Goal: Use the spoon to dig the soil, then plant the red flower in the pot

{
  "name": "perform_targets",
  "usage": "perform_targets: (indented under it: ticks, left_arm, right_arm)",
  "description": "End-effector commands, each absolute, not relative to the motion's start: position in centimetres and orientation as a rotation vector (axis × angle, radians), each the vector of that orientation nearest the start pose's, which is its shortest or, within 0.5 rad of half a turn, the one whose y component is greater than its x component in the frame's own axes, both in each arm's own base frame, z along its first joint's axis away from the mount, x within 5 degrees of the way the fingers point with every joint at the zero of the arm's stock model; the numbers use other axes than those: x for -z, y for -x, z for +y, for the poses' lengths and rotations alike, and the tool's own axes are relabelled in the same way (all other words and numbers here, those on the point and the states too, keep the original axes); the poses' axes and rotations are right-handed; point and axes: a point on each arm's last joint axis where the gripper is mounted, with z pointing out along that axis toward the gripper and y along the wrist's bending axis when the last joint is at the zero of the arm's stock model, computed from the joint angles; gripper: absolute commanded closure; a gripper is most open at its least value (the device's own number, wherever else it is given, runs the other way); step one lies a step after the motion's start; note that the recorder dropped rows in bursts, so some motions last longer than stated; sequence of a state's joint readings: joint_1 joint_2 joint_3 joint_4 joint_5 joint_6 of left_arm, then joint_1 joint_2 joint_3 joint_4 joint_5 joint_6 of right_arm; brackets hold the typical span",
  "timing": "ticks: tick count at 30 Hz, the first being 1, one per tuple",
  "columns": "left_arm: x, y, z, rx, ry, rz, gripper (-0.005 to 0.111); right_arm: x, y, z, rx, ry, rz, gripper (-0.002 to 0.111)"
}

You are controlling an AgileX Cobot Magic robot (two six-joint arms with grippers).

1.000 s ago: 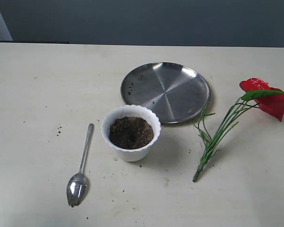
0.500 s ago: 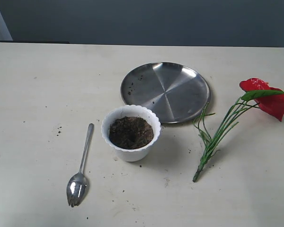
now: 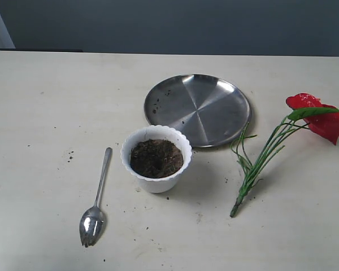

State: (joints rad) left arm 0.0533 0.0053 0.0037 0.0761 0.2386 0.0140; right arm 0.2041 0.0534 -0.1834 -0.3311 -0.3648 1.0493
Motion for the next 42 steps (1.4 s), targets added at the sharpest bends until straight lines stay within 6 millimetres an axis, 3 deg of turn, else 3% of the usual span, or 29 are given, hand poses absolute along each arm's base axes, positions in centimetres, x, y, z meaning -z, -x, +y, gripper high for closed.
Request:
perform_targets:
  ticks: [1,4,10,12,17,21,23,25,28,31,34,38,42]
  left_arm:
    - [-19.2,-5.5,0.4,-0.107,-0.015,1.716,0.106]
    - [-19.2,-5.5,0.4,-0.107,-0.015,1.716,0.106]
    - [-19.2,-5.5,0.4,-0.107,-0.015,1.716,0.106]
    - [-19.2,-5.5,0.4,-0.107,-0.015,1.716,0.106]
    - [-19.2,-5.5,0.4,-0.107,-0.015,1.716,0.106]
    - [-19.2,-5.5,0.4,-0.107,-0.015,1.716,0.106]
    - [-19.2,-5.5,0.4,-0.107,-0.015,1.716,0.106]
    - [-19.2,-5.5,0.4,-0.107,-0.015,1.716,0.106]
    - [-19.2,-5.5,0.4,-0.107,-0.015,1.716,0.106]
    - [-19.2,-5.5,0.4,-0.107,-0.015,1.716,0.106]
    - [-19.2,-5.5,0.4,-0.107,-0.015,1.716,0.106]
    - [-19.2,-5.5,0.4,-0.107,-0.015,1.717,0.106]
    - [-19.2,-5.5,0.4,-0.107,-0.015,1.717,0.106]
  right_arm:
    - [-34.3,-5.1,2.4,-0.603,0.020,1.196,0.109]
    - [-37.5,-6.9,4.0,-0.578,0.215,1.217,0.109]
    - [-41.5,-12.0,8.5,-0.841,0.578,1.498,0.109]
    - [-42.2,-14.2,10.0,-0.977,0.571,1.565,0.109]
    - [-42.9,-17.8,14.3,-1.086,0.696,1.597,0.109]
    - [-43.4,-19.9,18.9,-1.159,0.903,1.527,0.109]
    - [-44.0,-21.0,20.9,-1.217,0.919,1.431,0.109]
    - [-44.5,-22.5,22.5,-1.350,0.813,1.366,0.109]
    - [-43.4,-24.1,24.5,-1.614,0.694,1.354,0.109]
    - [-41.2,-23.6,26.4,-1.679,0.973,1.353,0.109]
    - [-38.6,-22.7,28.4,-1.444,1.222,1.616,0.109]
    - [-37.5,-20.6,31.2,-1.478,1.148,1.718,0.109]
    - [-37.5,-18.8,34.0,-1.360,1.031,1.716,0.109]
